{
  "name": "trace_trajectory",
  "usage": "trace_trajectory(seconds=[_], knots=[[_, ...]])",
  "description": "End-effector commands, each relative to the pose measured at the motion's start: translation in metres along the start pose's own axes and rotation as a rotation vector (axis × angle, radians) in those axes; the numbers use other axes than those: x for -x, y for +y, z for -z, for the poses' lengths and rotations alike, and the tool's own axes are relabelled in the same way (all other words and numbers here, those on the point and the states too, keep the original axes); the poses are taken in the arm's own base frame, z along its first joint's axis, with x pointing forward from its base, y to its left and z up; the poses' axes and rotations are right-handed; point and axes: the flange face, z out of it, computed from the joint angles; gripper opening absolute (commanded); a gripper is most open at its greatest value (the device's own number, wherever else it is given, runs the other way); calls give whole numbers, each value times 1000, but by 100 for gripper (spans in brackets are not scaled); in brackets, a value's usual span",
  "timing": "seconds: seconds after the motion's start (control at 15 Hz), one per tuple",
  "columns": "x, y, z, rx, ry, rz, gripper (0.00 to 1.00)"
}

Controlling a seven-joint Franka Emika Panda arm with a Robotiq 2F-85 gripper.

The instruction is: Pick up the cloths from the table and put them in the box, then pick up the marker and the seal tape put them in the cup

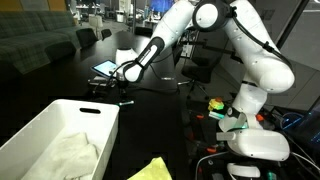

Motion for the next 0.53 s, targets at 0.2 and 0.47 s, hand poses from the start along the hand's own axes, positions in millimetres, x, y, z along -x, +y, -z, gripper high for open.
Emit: trace_trajectory(seconds=[0.2, 0.47], knots=[[-14, 18, -19, -71, -12, 34, 100], [-13, 18, -27, -106, -23, 33, 100]])
